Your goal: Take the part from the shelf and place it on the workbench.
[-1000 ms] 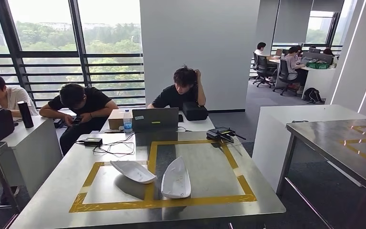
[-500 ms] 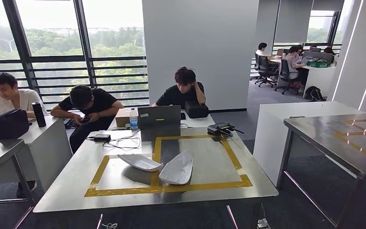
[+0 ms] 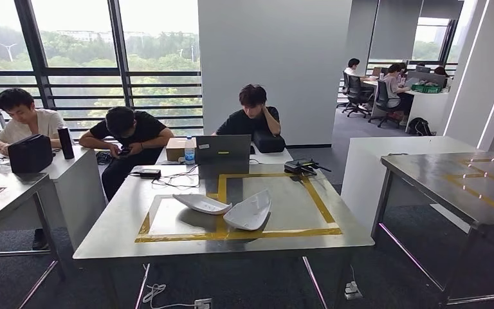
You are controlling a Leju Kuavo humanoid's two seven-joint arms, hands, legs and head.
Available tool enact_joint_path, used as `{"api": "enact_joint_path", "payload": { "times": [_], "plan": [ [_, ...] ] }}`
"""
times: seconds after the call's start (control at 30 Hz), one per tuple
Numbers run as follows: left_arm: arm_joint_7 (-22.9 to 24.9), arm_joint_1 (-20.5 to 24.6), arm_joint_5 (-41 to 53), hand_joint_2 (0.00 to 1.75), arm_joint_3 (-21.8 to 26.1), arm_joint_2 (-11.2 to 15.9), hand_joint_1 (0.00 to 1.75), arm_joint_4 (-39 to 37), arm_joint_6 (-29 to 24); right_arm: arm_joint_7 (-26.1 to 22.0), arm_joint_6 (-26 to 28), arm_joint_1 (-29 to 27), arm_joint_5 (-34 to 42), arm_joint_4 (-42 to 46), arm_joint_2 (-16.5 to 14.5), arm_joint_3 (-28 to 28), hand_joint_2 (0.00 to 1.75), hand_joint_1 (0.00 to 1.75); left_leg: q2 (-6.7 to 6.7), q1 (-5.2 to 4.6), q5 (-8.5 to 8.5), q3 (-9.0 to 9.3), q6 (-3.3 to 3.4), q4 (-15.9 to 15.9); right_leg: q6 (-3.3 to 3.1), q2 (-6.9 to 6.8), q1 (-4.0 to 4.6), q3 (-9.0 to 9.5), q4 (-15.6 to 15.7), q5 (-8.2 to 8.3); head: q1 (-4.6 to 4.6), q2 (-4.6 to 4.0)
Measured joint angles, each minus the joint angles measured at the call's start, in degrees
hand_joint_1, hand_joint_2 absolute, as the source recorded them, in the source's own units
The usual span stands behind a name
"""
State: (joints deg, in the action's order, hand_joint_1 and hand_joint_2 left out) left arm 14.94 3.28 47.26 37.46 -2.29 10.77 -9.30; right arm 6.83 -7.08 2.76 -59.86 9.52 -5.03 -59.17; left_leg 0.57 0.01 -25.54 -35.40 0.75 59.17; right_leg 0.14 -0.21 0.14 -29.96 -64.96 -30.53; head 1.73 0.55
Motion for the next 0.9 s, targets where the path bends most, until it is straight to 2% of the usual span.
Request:
{"api": "enact_joint_path", "payload": {
  "times": [0.03,0.07,0.1,0.13,0.17,0.2,0.23,0.3,0.33,0.37,0.4,0.43,0.47,0.53,0.57,0.6,0.7,0.73,0.9],
  "plan": [
    [-0.93,0.00,-0.05,1.31,0.01,-0.03,0.00,0.00,0.08,-0.36,0.20,0.09,0.06,0.01,0.04,-0.10,1.31,0.00,0.04,-0.05,0.42,-0.28,-0.26,0.05,-0.38,-0.02,0.21,2.59,3.98,-0.86,-0.03,0.00],
    [-1.88,0.03,-0.08,1.75,0.01,-0.04,0.00,0.01,0.13,-1.13,0.39,0.17,0.07,0.01,0.08,-0.18,1.75,0.00,0.09,-0.03,0.86,-0.37,-0.59,-0.02,-0.71,-0.05,0.40,4.15,6.74,-1.95,-0.02,0.00],
    [-2.55,0.06,0.00,1.75,0.01,-0.03,0.00,0.01,0.12,-2.13,0.51,0.23,-0.03,0.01,0.12,-0.23,1.75,0.00,0.14,0.00,1.27,-0.35,-1.00,-0.20,-0.98,-0.09,0.52,4.71,8.16,-2.49,-0.03,0.00],
    [-3.02,0.07,0.29,1.75,-0.02,0.03,0.00,0.01,0.10,-3.14,0.45,0.25,-0.33,0.01,0.13,-0.27,1.75,0.00,0.18,0.06,1.65,-0.40,-1.42,-0.36,-1.30,-0.14,0.47,4.39,8.40,-2.12,-0.04,0.00],
    [-3.28,0.05,0.67,1.75,-0.10,0.08,0.00,0.01,0.08,-3.97,0.25,0.27,-0.70,0.01,0.14,-0.24,1.75,0.00,0.11,0.15,1.48,-0.63,-1.82,-0.22,-1.65,-0.20,0.38,4.15,8.65,-1.56,-0.02,-0.01],
    [-3.42,-0.05,1.03,1.75,-0.36,0.10,0.00,-0.01,0.07,-4.49,-0.01,0.27,-0.96,0.03,0.18,-0.04,1.75,0.00,-0.02,0.18,0.34,-0.98,-2.17,0.50,-2.05,-0.27,0.23,3.81,8.87,-0.89,-0.07,-0.01],
    [-3.55,-0.20,1.22,1.75,-0.79,0.16,0.00,-0.01,0.07,-4.77,-0.26,0.23,-0.95,0.10,0.22,0.42,1.75,0.00,-0.16,0.23,-1.80,-1.57,-2.51,2.22,-2.32,-0.35,0.08,3.37,9.04,-0.18,-0.10,-0.01],
    [-3.88,-0.62,0.62,1.75,-1.99,0.31,0.00,-0.01,0.14,-5.01,-0.42,0.10,0.18,0.44,0.35,1.97,1.75,0.00,-0.32,0.37,-7.28,-3.04,-3.10,8.32,-2.57,-0.46,0.02,2.30,9.04,0.81,-0.20,-0.01],
    [-4.07,-0.93,-0.03,1.75,-2.62,0.40,0.00,-0.01,0.26,-5.07,-0.36,0.04,1.11,0.74,0.44,2.92,1.75,0.00,-0.32,0.45,-8.77,-3.61,-3.38,11.60,-2.53,-0.52,0.01,1.71,8.98,1.24,-0.22,-0.01],
    [-4.25,-1.33,-0.82,1.75,-3.24,0.45,0.00,-0.04,0.40,-5.14,-0.26,0.02,2.15,1.12,0.52,3.86,1.31,0.00,-0.32,0.52,-8.91,-3.66,-3.58,13.75,-2.45,-0.57,-0.02,1.13,8.87,1.61,-0.25,-0.01],
    [-4.49,-1.82,-1.72,1.75,-3.89,0.48,0.00,-0.08,0.57,-5.23,-0.15,0.03,3.30,1.59,0.61,4.83,0.87,0.00,-0.31,0.60,-7.99,-2.89,-3.70,14.11,-2.32,-0.60,-0.06,0.59,8.71,1.92,-0.27,-0.01],
    [-4.69,-2.37,-2.69,1.31,-4.57,0.51,0.00,-0.15,0.78,-5.31,-0.02,0.04,4.51,2.11,0.67,5.80,0.44,0.00,-0.31,0.66,-6.51,-1.09,-3.74,12.26,-2.14,-0.62,-0.14,0.14,8.48,2.15,-0.29,-0.01],
    [-4.92,-2.91,-3.72,0.87,-5.25,0.54,0.00,-0.22,0.95,-5.40,0.14,0.07,5.81,2.66,0.71,6.82,0.00,0.00,-0.29,0.72,-5.30,1.63,-3.70,8.46,-1.96,-0.61,-0.21,-0.17,8.15,2.29,-0.31,-0.01],
    [-5.43,-3.83,-5.79,0.00,-6.59,0.62,0.00,-0.36,1.34,-5.54,0.48,0.10,8.43,3.74,0.84,8.95,0.00,0.00,-0.40,0.57,-4.54,6.37,-3.16,1.26,-1.40,-0.63,-0.21,-0.86,7.41,2.46,-0.32,0.00],
    [-5.69,-4.23,-6.83,0.00,-7.28,0.68,0.00,-0.40,1.50,-5.59,0.65,0.11,9.75,4.20,0.93,10.09,0.00,0.00,-0.48,0.46,-4.69,7.41,-2.73,-0.76,-1.08,-0.65,-0.17,-1.08,7.15,2.57,-0.32,-0.01],
    [-5.93,-4.61,-7.85,0.00,-7.95,0.74,0.00,-0.42,1.69,-5.62,0.80,0.10,11.00,4.62,1.06,11.24,0.00,0.00,-0.55,0.37,-4.84,7.46,-2.31,-1.27,-0.96,-0.66,-0.05,-1.33,7.00,2.59,-0.29,0.00],
    [-6.61,-5.63,-10.98,0.00,-10.14,0.84,0.00,-0.30,2.29,-5.67,1.27,-0.35,14.89,5.66,1.37,14.95,0.00,0.00,-0.53,0.29,-4.73,6.94,-1.55,-1.52,-1.68,-0.59,0.07,-1.45,7.06,2.63,-0.21,0.00],
    [-6.88,-5.87,-12.04,0.00,-10.91,0.86,0.00,-0.14,2.50,-5.69,1.45,-0.64,16.23,5.93,1.45,16.23,0.00,0.00,-0.52,0.22,-4.67,6.85,-1.33,-1.47,-1.74,-0.56,0.03,-1.46,7.15,2.77,-0.21,0.00],
    [-7.99,-6.49,-16.77,0.00,-14.33,0.99,0.00,0.94,3.37,-5.73,2.20,-2.16,22.08,6.90,1.89,21.81,0.00,0.00,-0.38,0.05,-4.41,6.56,-0.77,-1.24,-0.63,-0.53,-0.11,-1.47,7.60,3.70,-0.20,0.00]
  ]
}}
